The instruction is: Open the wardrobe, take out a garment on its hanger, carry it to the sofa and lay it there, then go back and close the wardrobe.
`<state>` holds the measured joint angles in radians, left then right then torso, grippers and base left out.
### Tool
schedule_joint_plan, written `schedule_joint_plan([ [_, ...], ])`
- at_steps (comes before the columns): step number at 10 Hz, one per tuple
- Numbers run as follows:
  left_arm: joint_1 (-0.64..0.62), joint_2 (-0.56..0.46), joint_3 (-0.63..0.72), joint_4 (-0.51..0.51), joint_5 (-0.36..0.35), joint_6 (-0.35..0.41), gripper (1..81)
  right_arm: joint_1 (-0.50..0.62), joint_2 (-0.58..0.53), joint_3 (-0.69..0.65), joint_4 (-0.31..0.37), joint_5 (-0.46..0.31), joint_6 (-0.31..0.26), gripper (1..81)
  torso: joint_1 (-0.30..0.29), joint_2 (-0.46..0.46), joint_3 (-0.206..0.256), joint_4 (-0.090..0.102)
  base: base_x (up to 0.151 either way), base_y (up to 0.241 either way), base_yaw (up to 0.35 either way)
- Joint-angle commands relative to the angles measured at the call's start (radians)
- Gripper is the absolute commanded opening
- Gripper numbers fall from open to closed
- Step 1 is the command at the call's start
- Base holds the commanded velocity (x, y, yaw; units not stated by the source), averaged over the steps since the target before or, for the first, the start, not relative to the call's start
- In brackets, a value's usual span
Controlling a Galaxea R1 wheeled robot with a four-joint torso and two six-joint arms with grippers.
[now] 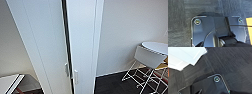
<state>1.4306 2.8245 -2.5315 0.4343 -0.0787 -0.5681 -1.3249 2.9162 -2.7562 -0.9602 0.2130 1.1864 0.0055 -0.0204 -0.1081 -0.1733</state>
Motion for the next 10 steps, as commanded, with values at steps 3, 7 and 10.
schedule_joint_plan([
  [3,0.038,0.116,-0.153,0.143,-0.049,0.010,81.1,-0.193,0.122,-0.066,-0.134,-0.007,-0.011,81.1,-0.001,-0.001,0.000,0.000,0.000,0.000,0.000],
  [7,0.041,0.222,-0.230,0.159,-0.026,0.008,81.1,-0.231,0.148,-0.066,-0.149,-0.012,-0.024,81.1,-0.003,-0.002,0.002,0.000,0.000,0.000,0.000],
  [10,0.035,0.254,-0.236,0.156,-0.024,0.007,81.1,-0.233,0.180,-0.066,-0.152,-0.084,-0.030,81.1,-0.003,-0.003,0.003,0.000,0.000,0.000,0.000],
])
